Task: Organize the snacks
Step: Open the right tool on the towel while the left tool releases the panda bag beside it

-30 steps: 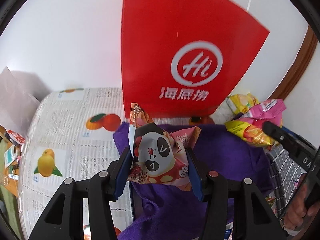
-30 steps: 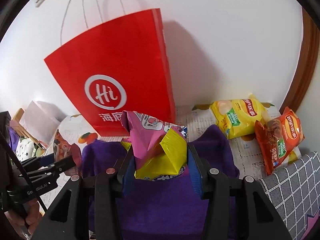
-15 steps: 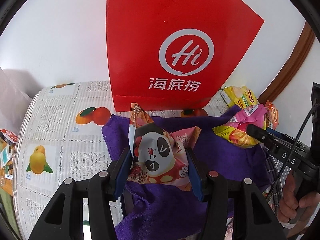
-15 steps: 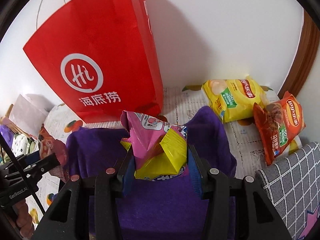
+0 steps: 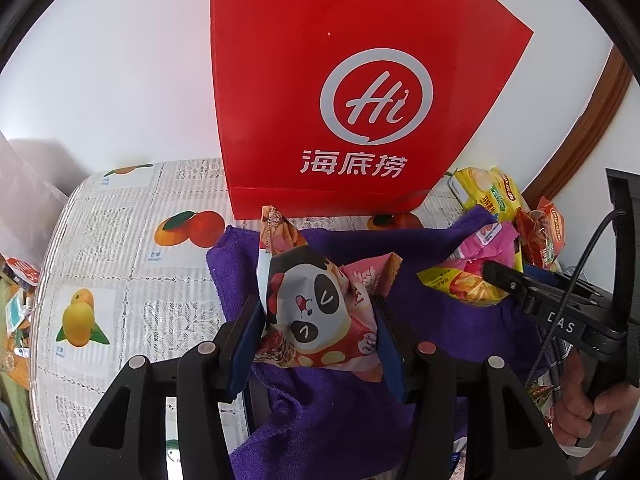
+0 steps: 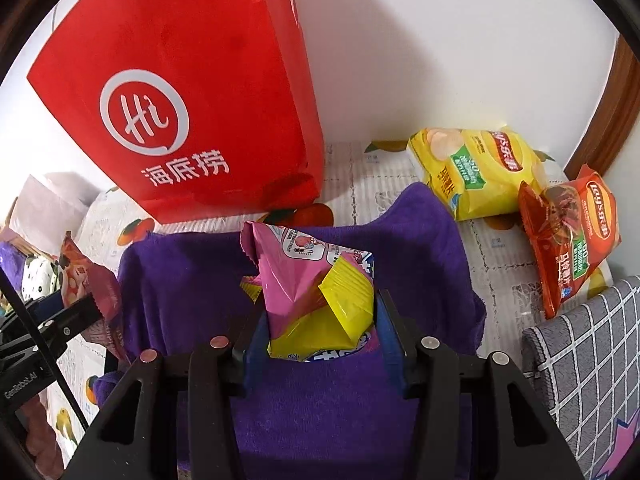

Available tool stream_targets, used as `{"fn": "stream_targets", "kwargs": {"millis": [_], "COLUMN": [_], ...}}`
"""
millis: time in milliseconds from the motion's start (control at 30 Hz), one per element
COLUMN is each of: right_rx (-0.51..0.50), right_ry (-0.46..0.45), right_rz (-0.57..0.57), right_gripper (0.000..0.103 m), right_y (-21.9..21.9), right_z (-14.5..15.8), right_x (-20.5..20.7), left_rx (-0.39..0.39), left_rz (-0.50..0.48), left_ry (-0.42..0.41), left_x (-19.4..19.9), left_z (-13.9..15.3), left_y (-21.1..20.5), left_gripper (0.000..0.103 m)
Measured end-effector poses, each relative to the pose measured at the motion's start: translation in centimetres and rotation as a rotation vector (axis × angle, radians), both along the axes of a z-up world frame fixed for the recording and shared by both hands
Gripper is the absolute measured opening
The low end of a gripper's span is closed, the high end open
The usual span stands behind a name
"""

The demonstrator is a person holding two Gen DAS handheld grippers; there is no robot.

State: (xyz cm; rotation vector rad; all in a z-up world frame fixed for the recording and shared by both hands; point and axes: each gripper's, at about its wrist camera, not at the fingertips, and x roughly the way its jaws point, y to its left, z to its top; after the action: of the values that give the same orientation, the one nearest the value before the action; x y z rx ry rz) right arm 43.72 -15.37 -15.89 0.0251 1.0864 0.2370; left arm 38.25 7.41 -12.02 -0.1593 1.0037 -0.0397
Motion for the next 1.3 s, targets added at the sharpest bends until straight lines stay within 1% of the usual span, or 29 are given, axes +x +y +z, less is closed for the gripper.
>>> {"fn": "stream_targets", "kwargs": {"millis": [133,367,600,633,700,800,1000,1133,1300], "right_rx": [-0.007,-0.024,-0.036,-0.042,-0.047,-0.037,-0.067,-0.073,-0.057], "right_ry": [0.015,0.014,0.019,0.020,0.019,-0.010,-0.055,-0.067,-0.071], "right_rz": [0.002,0.010,0.025,0.028,0.033,0.046,0.061,0.069,0.063], "right_gripper": [0.051,0.052,0.055,0.056,0.065,0.067,0.071,0.072,0.072], "right_y": [0.1,0.5,0.7,0.7,0.7,0.8,1.3,1.5,1.3], "right_z": [-0.5,-0.7,-0.9,-0.8,-0.5,0.2,1.4,1.8,2.1], "right_x": [0.1,0.0,0.1,0.1,0.0,-0.4,-1.0,-1.1,-1.2], "left_rx": [0.002,0.001,0.004,0.004,0.004,0.007,0.006,0.007,0.006], "left_rz": [-0.005,-0.002,0.002,0.001,0.000,0.001,0.003,0.002,0.002], "left_ry": [-0.001,0.004,0.024,0.028,0.035,0.048,0.062,0.067,0.077], "left_x": [0.0,0.1,0.4,0.5,0.6,0.8,1.0,1.0,1.2], "left_z": [0.0,-0.2,-0.9,-1.1,-1.3,-1.8,-2.2,-2.3,-2.6], "left_y": [-0.2,-0.2,-0.3,-0.4,-0.5,-0.6,-0.7,-0.8,-0.8], "left_gripper": [0.051,0.051,0.051,0.051,0.051,0.051,0.051,0.052,0.052]}}
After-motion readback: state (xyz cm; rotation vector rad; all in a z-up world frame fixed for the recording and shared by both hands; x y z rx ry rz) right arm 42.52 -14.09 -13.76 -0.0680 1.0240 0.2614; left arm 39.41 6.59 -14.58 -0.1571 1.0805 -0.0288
